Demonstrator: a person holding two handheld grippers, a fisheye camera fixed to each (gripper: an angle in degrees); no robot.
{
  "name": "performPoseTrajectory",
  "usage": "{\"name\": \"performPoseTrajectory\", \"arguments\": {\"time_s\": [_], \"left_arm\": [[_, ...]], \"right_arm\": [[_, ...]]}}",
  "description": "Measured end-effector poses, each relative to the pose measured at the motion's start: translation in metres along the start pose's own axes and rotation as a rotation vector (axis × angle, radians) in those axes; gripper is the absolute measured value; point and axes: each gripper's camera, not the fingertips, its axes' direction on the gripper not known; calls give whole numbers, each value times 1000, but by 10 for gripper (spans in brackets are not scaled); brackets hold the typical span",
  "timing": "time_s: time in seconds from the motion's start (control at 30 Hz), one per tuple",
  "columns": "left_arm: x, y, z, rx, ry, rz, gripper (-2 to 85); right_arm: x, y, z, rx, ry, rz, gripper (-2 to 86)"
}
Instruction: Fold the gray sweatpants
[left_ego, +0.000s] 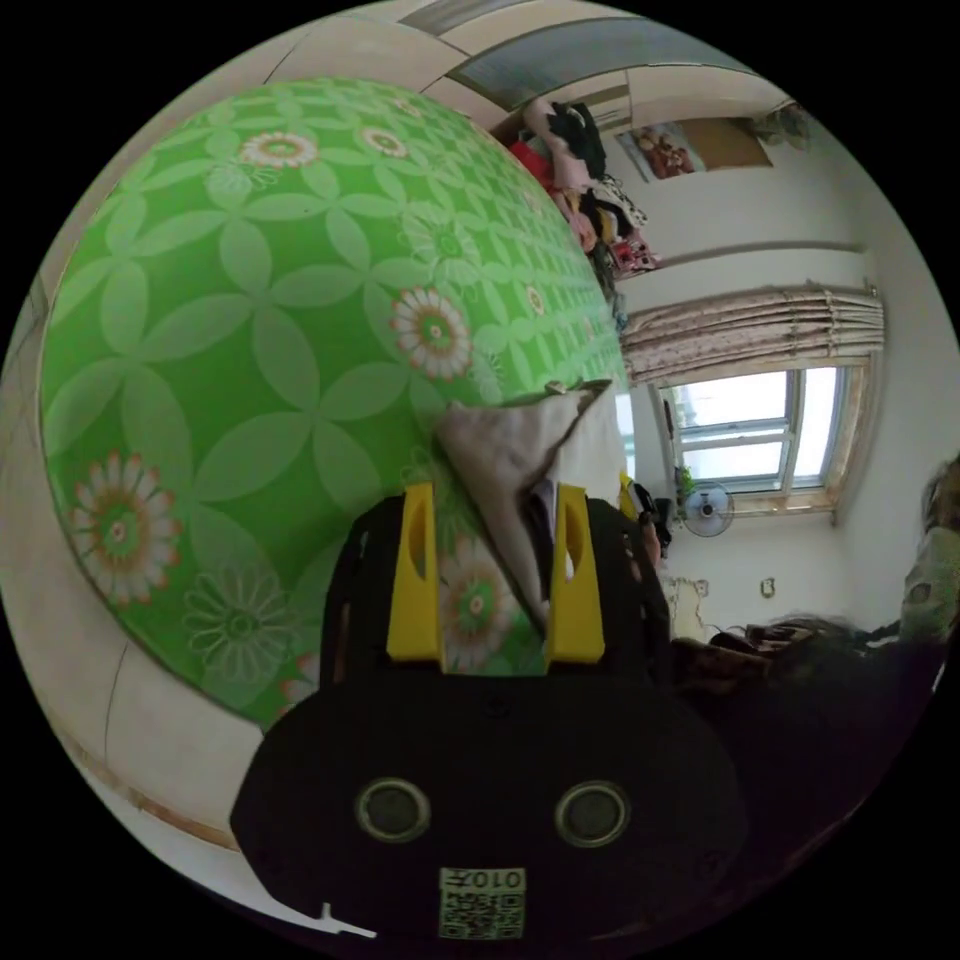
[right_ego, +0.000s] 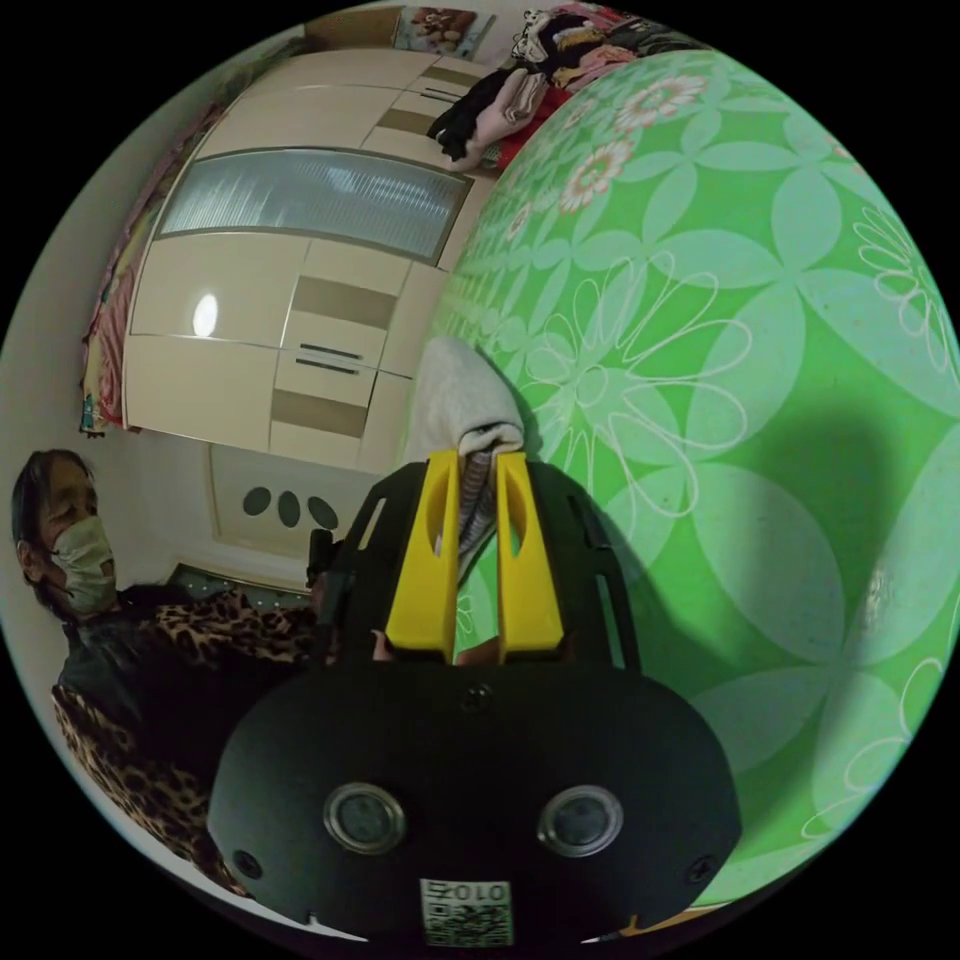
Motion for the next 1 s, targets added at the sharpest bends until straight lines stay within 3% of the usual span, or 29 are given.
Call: {"name": "performPoseTrajectory", "arguments": {"time_s": [0.43,0.53,0.67,0.87,0.93,1.0], "left_arm": [[4,-8,34,-13,267,93,113],[1,-2,14,14,92,67,80],[6,6,8,-67,38,79,71],[22,4,7,-180,9,220,78],[16,1,17,-186,-4,208,87],[1,0,23,-151,96,137,107]], "right_arm": [[-4,34,8,26,6,40,74],[-6,46,12,25,5,35,72],[-10,64,18,24,8,34,70],[-13,93,23,47,3,48,69],[-14,105,24,59,-6,46,69],[-15,115,25,71,-9,52,70]]}}
